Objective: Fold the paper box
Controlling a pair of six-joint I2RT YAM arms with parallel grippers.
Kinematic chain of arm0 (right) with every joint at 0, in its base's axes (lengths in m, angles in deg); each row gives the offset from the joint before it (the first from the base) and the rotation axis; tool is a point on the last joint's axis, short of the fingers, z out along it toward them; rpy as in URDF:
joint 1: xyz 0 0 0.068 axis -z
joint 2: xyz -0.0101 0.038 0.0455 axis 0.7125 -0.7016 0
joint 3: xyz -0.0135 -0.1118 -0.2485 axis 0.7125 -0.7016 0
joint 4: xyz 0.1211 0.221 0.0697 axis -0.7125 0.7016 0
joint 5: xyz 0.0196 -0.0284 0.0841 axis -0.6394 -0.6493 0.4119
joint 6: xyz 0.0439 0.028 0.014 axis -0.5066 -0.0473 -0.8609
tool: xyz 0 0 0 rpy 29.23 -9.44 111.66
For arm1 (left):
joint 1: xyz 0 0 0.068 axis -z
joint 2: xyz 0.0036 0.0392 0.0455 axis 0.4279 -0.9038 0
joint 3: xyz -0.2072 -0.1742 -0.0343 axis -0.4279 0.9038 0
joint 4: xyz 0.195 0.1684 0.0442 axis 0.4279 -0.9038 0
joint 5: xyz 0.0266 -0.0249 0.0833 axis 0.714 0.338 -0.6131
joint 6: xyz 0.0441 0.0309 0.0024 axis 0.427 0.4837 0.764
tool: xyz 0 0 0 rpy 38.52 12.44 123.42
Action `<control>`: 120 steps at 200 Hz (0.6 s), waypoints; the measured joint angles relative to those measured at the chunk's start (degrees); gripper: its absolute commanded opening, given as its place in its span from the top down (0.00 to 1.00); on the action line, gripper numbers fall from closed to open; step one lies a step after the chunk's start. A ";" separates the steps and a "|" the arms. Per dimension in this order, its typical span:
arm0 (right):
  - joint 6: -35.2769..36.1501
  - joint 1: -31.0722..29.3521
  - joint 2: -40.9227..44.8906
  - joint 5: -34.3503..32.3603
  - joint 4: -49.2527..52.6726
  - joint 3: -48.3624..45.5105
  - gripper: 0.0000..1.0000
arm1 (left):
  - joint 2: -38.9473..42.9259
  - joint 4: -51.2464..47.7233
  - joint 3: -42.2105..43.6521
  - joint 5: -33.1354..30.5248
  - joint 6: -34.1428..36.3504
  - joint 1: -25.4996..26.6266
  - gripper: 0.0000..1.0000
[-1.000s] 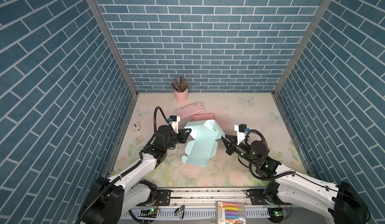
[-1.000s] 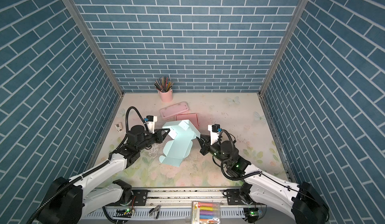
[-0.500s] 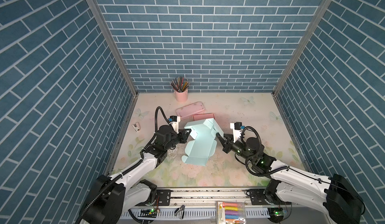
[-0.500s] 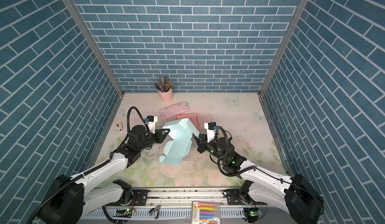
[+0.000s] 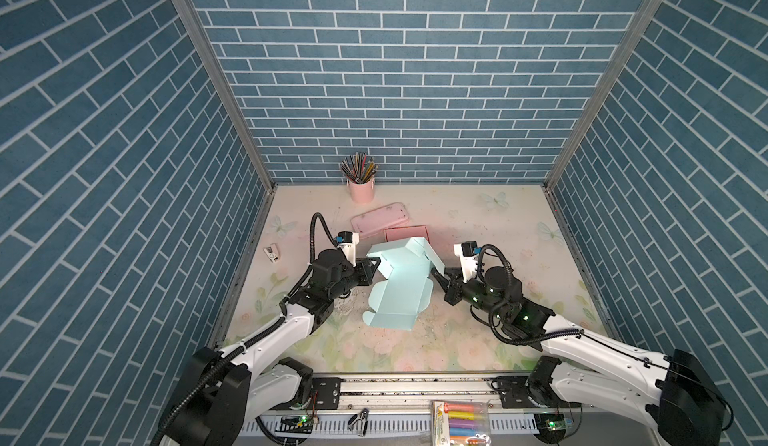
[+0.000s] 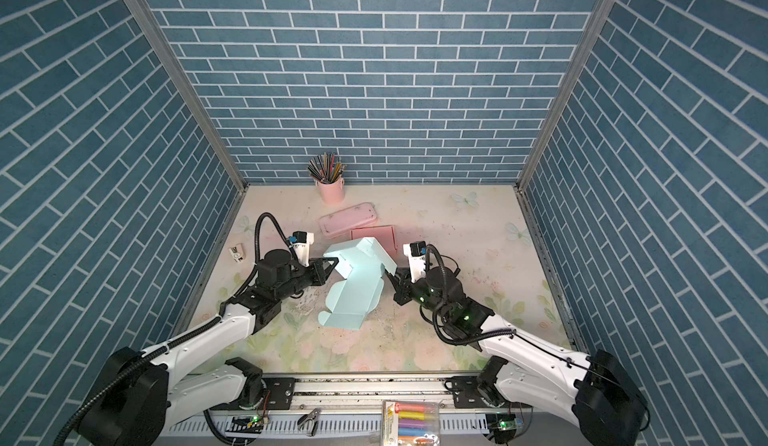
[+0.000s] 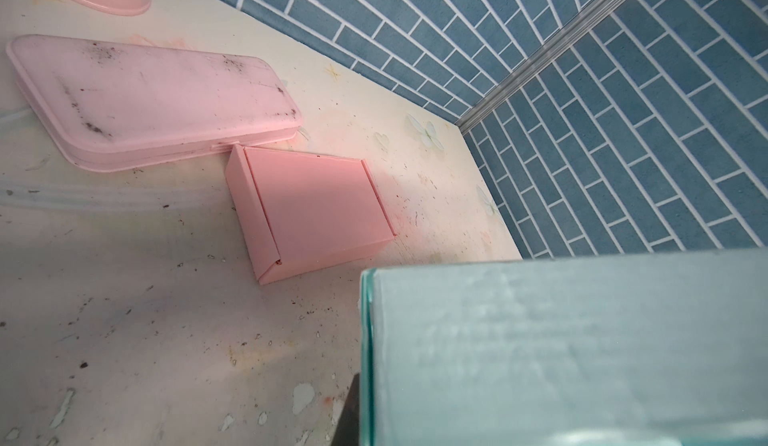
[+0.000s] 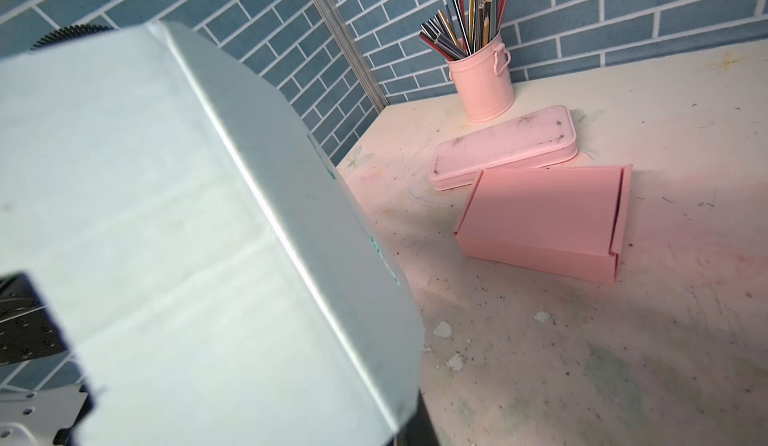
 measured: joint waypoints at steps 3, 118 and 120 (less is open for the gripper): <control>0.26 0.11 0.61 0.00 0.92 0.22 0.87 | -0.02 -0.02 -0.02 0.11 0.00 -0.09 0.97; 7.87 8.92 12.17 14.93 6.56 2.08 0.73 | -0.48 -6.71 -2.08 4.50 4.00 -4.50 0.96; 7.93 9.09 11.96 15.17 6.58 2.27 0.73 | -0.48 -6.82 -2.10 4.55 4.15 -4.50 0.96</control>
